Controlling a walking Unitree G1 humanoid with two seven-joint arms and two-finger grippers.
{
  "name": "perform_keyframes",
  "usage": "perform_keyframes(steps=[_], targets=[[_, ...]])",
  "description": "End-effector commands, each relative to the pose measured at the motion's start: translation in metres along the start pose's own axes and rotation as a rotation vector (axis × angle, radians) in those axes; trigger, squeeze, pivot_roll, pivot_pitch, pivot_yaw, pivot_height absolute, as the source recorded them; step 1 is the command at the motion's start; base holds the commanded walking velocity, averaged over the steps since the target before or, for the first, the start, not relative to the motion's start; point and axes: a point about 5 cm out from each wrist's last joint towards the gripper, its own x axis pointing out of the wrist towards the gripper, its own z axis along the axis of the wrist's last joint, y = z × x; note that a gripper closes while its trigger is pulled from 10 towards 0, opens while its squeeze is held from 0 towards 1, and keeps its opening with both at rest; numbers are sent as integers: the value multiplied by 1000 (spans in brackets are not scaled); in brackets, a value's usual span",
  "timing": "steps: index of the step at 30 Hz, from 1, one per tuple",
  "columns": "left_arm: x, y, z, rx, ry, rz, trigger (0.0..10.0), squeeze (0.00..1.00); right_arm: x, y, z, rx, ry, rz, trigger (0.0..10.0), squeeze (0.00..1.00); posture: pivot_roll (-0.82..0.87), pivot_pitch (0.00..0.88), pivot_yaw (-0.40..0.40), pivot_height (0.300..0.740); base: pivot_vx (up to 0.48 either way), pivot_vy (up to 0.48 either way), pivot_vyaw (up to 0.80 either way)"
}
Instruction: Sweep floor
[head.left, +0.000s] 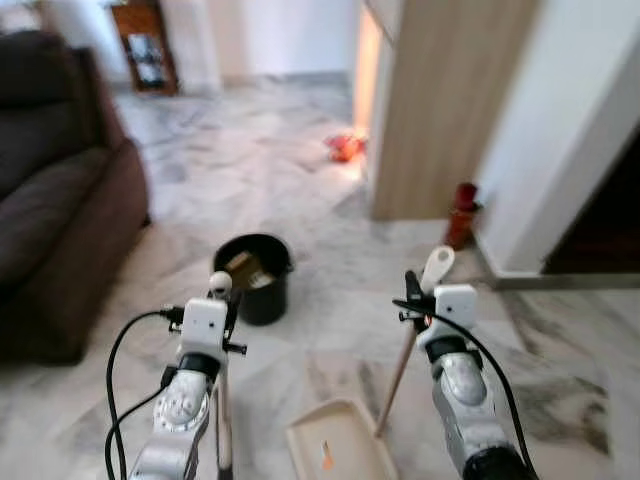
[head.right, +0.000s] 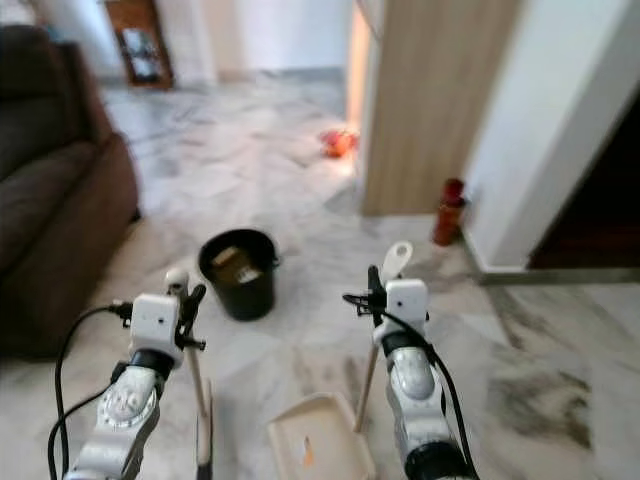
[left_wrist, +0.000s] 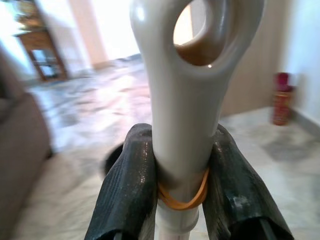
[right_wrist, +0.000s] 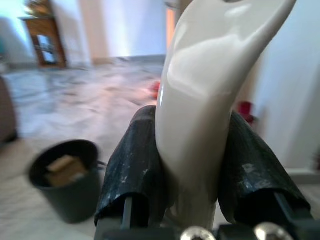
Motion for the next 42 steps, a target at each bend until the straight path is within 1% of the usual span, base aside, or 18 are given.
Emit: perform_keyframes(steps=[1,6,13,16,22,25,27,42], targets=[[5,2,8,24,-33,-2,10000,0,4,2,6,0,-29,6,10000,0,111,0,14,740,0,0,-800],[5,1,7,35,-30,-8,10000,0,4,1,7,-3,-28,6,10000,0,110,0,13,740,0,0,-800],[6,0,8,43,-33,-10,10000,0,5,1,6,-8,-24,5,10000,0,110,0,12,740,0,-296,-800],[7,0,8,34,-34,-8,10000,0,5,1,7,-8,-24,4,10000,0,109,0,11,740,0,0,-800],[8,0,9,47,-39,-12,10000,0,6,0,7,-11,-26,0,10000,0,102,0,14,740,0,0,-800],[8,-1,9,46,-39,-14,10000,0,6,0,7,-12,-26,-1,10000,0,101,0,13,740,0,-470,-800],[9,-1,8,35,-38,-13,10000,0,6,-1,7,-12,-26,-2,10000,0,101,0,13,740,0,0,-800],[10,-1,9,38,-44,-13,10000,0,8,-1,8,-18,-30,-8,10000,0,100,0,9,740,0,0,-800]])
